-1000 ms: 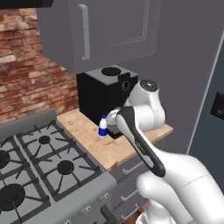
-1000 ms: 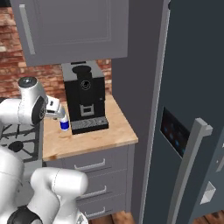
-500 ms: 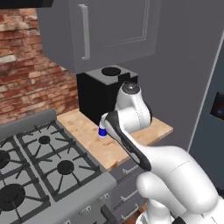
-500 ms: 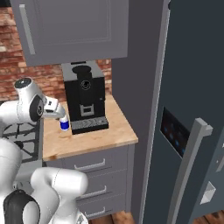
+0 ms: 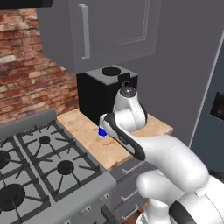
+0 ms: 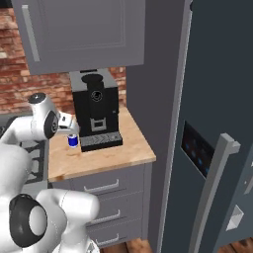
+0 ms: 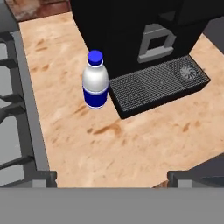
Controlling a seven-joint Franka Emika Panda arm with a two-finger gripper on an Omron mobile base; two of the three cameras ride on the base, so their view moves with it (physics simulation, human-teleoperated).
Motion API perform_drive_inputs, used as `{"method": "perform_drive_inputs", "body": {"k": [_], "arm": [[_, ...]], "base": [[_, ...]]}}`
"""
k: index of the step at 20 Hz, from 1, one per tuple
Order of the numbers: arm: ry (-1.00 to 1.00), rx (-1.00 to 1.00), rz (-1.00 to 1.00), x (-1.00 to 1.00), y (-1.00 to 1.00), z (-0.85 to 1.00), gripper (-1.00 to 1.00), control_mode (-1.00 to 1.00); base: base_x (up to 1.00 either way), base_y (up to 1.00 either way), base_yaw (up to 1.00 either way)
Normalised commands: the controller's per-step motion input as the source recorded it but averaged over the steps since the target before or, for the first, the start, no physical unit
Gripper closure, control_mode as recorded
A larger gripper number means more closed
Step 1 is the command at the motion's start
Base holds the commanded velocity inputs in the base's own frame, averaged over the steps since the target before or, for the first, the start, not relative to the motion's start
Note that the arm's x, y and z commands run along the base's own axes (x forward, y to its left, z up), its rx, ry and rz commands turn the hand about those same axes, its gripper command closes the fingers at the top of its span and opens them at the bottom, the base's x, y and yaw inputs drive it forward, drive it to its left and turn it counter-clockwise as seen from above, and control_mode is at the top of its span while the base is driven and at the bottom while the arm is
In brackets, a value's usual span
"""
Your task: Take the bottled waters from the counter and place them in the freezer to freeze. Close the freezer door after placing the bottles.
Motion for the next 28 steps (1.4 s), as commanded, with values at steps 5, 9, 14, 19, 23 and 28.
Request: {"method": "perform_drive_inputs", "body": {"k": [5, 9, 14, 19, 23, 28], "arm": [[0.0, 0.11, 0.01, 0.27, 0.01, -0.17, -1.0, -1.0], [0.0, 0.1, 0.04, 0.08, 0.07, -0.2, -1.0, -1.0], [0.0, 0.0, 0.03, 0.01, 0.21, -0.18, -1.0, -1.0], [0.0, 0.0, 0.01, 0.11, 0.17, -0.16, -1.0, -1.0], [0.0, 0.0, 0.0, 0.21, 0.03, -0.13, -1.0, -1.0], [0.0, 0.0, 0.0, 0.25, 0.0, -0.13, -1.0, -1.0]], "base": [[0.0, 0.0, 0.0], [0.0, 0.0, 0.0], [0.0, 0.0, 0.0], [0.0, 0.0, 0.0], [0.0, 0.0, 0.0], [0.0, 0.0, 0.0]]}}
